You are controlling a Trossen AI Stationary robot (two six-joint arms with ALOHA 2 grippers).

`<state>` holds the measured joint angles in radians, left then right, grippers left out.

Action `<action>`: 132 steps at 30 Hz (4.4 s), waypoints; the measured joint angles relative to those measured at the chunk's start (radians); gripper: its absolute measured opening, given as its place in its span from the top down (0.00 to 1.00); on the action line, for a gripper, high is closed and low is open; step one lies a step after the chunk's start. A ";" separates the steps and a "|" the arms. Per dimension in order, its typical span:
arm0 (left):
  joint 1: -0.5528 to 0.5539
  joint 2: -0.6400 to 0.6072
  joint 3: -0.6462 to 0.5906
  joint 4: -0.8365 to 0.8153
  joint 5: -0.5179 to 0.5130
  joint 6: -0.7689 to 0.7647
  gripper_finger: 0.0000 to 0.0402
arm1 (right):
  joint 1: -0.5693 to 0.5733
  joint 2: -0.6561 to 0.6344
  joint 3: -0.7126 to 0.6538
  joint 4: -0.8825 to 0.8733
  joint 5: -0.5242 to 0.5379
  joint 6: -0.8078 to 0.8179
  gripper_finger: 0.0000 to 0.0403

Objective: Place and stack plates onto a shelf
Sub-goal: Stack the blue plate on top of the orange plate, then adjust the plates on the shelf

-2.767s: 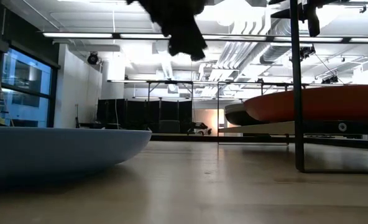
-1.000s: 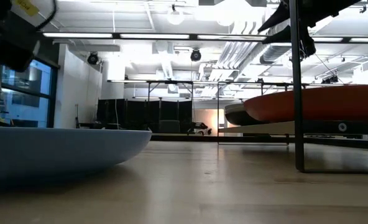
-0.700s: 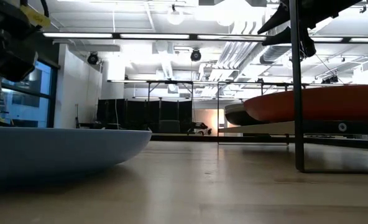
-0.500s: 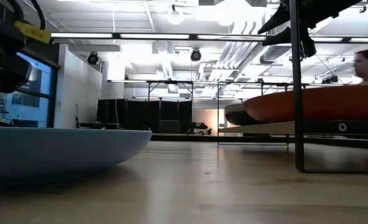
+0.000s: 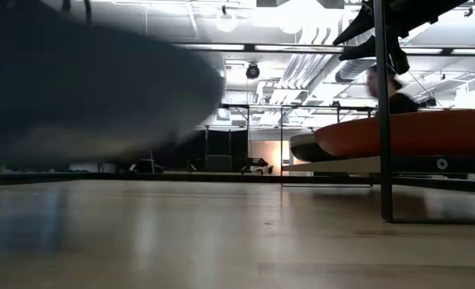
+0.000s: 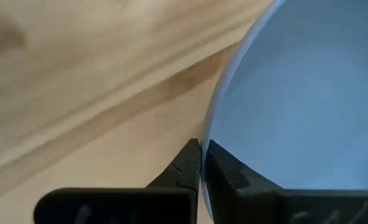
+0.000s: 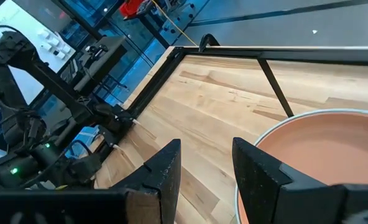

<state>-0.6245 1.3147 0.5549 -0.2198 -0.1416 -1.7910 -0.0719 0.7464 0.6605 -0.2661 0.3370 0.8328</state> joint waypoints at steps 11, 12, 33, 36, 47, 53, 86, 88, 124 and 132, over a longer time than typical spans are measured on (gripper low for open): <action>0.384 -0.255 0.099 -0.215 -0.142 0.409 1.00 | 0.000 0.000 0.000 0.007 0.022 0.045 0.69; 0.430 -0.247 0.115 -0.214 -0.136 0.459 1.00 | 0.000 0.000 0.000 0.007 0.029 0.050 0.69; 0.559 0.475 0.728 -0.041 -0.028 0.905 1.00 | 0.000 0.000 0.000 0.016 0.080 0.057 0.69; 0.559 0.540 0.821 -0.034 -0.009 0.949 1.00 | 0.000 0.000 0.000 0.016 0.080 0.057 0.69; 0.556 0.678 0.938 -0.029 0.058 0.990 0.95 | 0.000 0.001 0.000 0.015 0.079 0.057 0.69; 0.556 0.689 0.938 -0.001 0.089 0.985 0.91 | 0.000 0.001 0.000 0.005 0.075 0.057 0.69; 0.778 0.005 0.615 0.026 -0.026 1.317 0.68 | -0.041 0.086 0.000 -0.452 -0.066 0.420 0.69; 0.782 -0.057 0.536 0.047 -0.046 1.266 0.68 | -0.080 0.116 0.001 -0.469 -0.106 0.409 0.69; 0.778 -0.201 0.327 0.112 -0.052 1.115 0.68 | -0.297 0.509 0.158 -0.683 -0.035 0.153 0.77; 0.778 -0.201 0.327 0.112 -0.052 1.131 0.68 | -0.297 0.509 0.158 -0.682 -0.030 0.130 0.98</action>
<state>0.1539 1.1133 0.8814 -0.1078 -0.1936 -0.6600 -0.3691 1.2549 0.8181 -0.9479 0.3069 0.9632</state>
